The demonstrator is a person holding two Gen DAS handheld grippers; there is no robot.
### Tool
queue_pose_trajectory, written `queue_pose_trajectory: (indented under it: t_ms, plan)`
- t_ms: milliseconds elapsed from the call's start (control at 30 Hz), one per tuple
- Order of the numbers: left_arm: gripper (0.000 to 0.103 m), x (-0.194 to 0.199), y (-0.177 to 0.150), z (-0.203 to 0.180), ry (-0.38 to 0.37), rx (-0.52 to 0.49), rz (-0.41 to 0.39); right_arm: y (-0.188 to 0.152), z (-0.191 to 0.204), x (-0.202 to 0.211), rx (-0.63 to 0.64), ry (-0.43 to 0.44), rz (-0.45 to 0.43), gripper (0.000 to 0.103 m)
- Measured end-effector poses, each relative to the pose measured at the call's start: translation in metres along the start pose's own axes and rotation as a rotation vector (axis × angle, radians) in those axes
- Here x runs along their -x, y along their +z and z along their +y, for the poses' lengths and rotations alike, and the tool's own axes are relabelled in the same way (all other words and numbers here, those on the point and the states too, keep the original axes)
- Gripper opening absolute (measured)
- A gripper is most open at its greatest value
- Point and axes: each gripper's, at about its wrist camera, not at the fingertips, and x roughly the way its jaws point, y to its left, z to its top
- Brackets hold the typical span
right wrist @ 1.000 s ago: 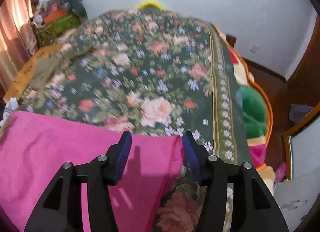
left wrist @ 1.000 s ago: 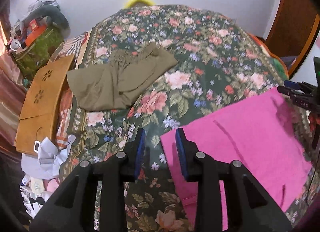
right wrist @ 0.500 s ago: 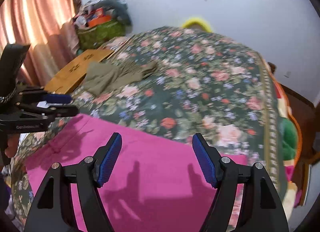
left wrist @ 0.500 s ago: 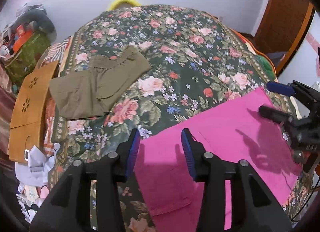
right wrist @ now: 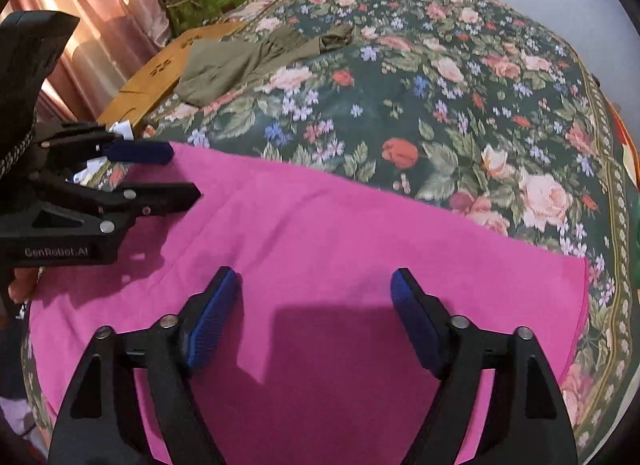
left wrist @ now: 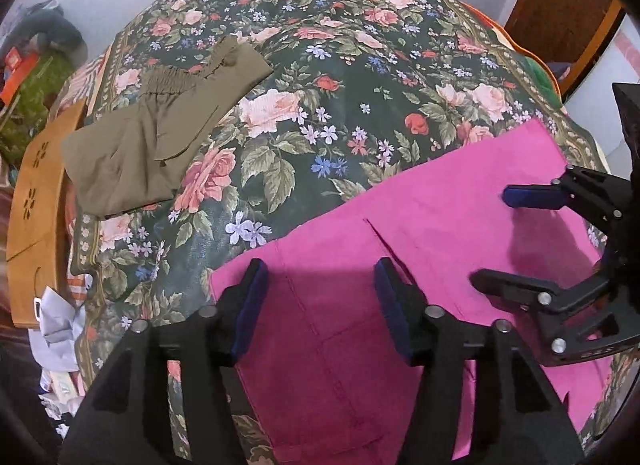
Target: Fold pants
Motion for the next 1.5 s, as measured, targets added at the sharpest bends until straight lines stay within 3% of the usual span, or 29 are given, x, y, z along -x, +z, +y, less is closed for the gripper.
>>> queue_pose_trajectory:
  t_ms: [333,467,1000,1133,1200,1500]
  plan:
    - [0.07,0.019,-0.029,-0.006,0.009,-0.005,-0.006,-0.034,-0.008,0.022,-0.071,0.01,0.004,0.081]
    - [0.074,0.032,-0.044,-0.012,0.044,-0.015,-0.046,-0.052,-0.009,0.037,-0.09,-0.011,-0.016,0.082]
    - [0.083,0.074,-0.102,0.002,0.045,0.085,-0.107,-0.117,-0.017,0.079,-0.196,-0.09,-0.074,0.084]
    - [0.083,0.083,-0.116,0.006,0.086,0.097,-0.129,-0.131,-0.022,0.082,-0.233,-0.097,-0.079,0.084]
    - [0.083,0.085,-0.122,0.01,0.102,0.112,-0.127,-0.137,-0.024,0.085,-0.241,-0.109,-0.08,0.085]
    - [0.083,0.106,-0.14,0.023,0.05,0.217,-0.13,-0.136,-0.022,0.097,-0.23,-0.148,-0.079,0.085]
